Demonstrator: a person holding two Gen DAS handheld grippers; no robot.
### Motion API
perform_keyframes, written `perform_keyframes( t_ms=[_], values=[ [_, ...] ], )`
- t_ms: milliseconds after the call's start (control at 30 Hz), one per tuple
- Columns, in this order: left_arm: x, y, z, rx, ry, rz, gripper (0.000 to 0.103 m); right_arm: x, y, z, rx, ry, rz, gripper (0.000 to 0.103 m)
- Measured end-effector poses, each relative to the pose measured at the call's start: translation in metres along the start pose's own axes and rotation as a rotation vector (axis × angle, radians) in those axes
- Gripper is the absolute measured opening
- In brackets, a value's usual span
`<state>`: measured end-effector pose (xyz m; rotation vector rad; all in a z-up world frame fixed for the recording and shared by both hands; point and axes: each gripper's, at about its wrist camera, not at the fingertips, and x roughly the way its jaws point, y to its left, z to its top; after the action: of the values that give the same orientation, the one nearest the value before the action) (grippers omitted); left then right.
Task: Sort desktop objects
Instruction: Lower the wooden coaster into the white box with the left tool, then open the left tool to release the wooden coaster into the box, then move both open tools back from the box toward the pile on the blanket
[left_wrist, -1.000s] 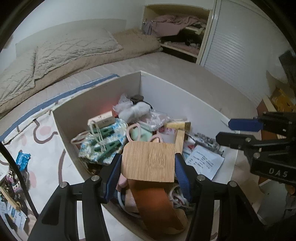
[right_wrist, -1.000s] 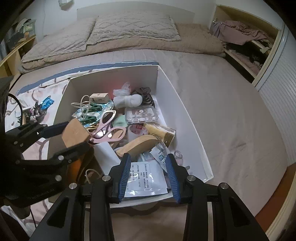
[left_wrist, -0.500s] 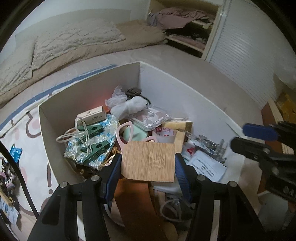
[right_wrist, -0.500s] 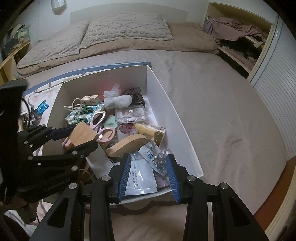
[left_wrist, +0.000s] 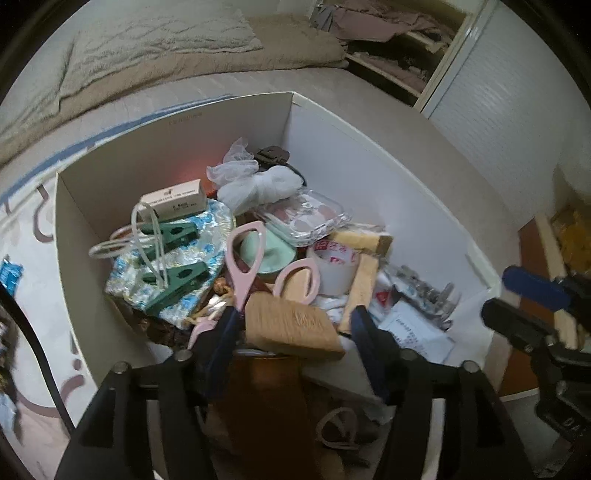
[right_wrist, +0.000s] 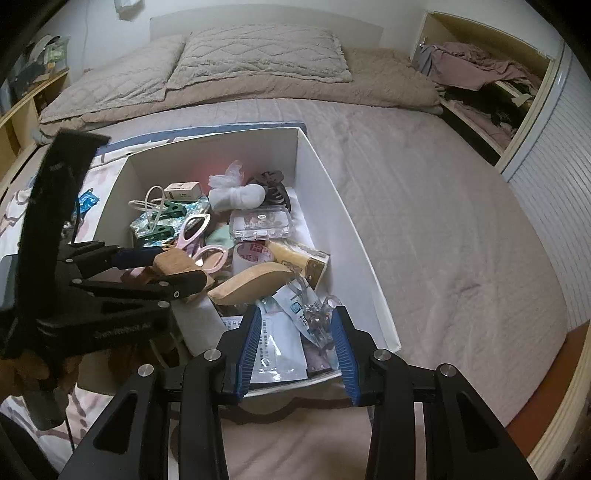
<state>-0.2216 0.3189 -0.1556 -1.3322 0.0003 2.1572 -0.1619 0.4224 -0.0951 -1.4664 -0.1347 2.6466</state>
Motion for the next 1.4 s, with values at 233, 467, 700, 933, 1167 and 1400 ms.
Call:
perform_keyframes(
  t_ms=[233,467,700,933,1167,1400],
  values=[
    [-0.005,-0.009,-0.001,0.035,-0.035,0.032,0.070,0.002,-0.006,0.000,0.019,0.001,-0.009,0.040],
    [-0.012,-0.018,-0.002,0.088,-0.070,0.044,0.072,0.006,-0.008,0.000,0.028,0.005,-0.025,0.040],
    [-0.021,-0.021,-0.001,0.114,-0.098,0.045,0.072,0.007,-0.013,0.001,0.053,-0.021,-0.043,0.040],
    [-0.037,-0.018,0.001,0.109,-0.146,0.052,0.075,0.003,-0.022,0.002,0.123,-0.083,-0.028,0.039],
    [-0.054,-0.016,0.002,0.096,-0.197,0.042,0.087,0.000,-0.030,0.004,0.184,-0.132,-0.042,0.067],
    [-0.067,-0.015,0.003,0.104,-0.235,0.059,0.097,-0.003,-0.031,0.005,0.201,-0.158,-0.034,0.095]
  ],
)
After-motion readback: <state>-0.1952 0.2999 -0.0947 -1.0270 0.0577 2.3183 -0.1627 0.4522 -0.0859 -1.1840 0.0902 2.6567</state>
